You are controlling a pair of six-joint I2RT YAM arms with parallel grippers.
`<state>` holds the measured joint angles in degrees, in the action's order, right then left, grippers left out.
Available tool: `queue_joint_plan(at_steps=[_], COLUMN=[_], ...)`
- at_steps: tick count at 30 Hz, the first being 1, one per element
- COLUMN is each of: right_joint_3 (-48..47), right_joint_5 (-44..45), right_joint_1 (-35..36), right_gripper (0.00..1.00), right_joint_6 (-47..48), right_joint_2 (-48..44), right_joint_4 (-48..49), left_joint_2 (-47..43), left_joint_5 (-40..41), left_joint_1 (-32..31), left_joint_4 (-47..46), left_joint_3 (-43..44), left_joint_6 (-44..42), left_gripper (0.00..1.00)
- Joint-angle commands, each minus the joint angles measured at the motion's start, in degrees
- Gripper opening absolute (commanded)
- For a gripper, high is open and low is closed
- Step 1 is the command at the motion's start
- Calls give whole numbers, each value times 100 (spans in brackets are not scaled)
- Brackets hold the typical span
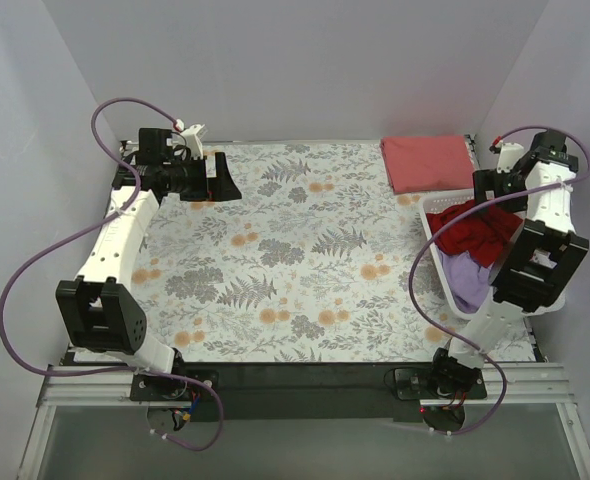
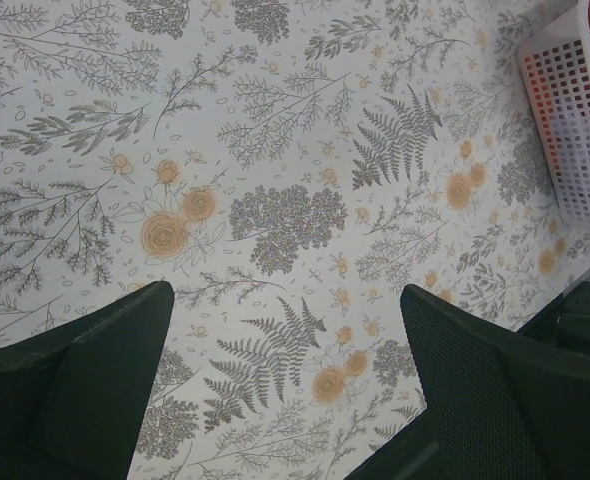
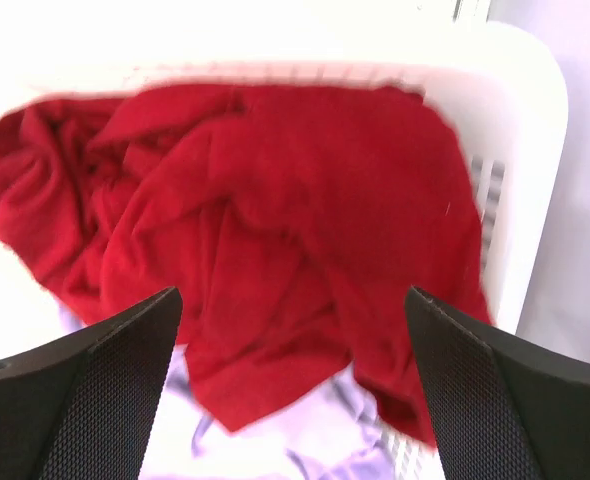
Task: Fold and stack the t-shirts
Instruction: Grab the tshirt from the pile
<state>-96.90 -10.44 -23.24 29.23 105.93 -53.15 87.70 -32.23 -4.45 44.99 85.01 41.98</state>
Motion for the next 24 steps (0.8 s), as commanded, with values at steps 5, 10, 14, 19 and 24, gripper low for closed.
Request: queue_joint_plan(at_steps=[5,10,14,19,24], right_joint_3=[-812,-401,144,444,243], right_joint_5=[6,-160,-318,-424,-573], right_joint_1=[22,74,145,189,189], right_gripper=[98,98,95,48,1], right_joint_6=[-208,-190,-190,-137,-129], right_joint_2=[788,894,623,367,-36], right_joint_4=[103,181,278,261,15], left_joint_2=[133,177,186,151,81], left_joint_5=[-56,-55,-47,-125,-161], left_joint_1=[32,32,32,32,32], left_joint_4=[-17,-43,-61,-87,-8], left_joint_3=[235,209,191,130,305], left_joint_6=[-23,-23,-23,-5,30], left_gripper=[98,98,98,98,98])
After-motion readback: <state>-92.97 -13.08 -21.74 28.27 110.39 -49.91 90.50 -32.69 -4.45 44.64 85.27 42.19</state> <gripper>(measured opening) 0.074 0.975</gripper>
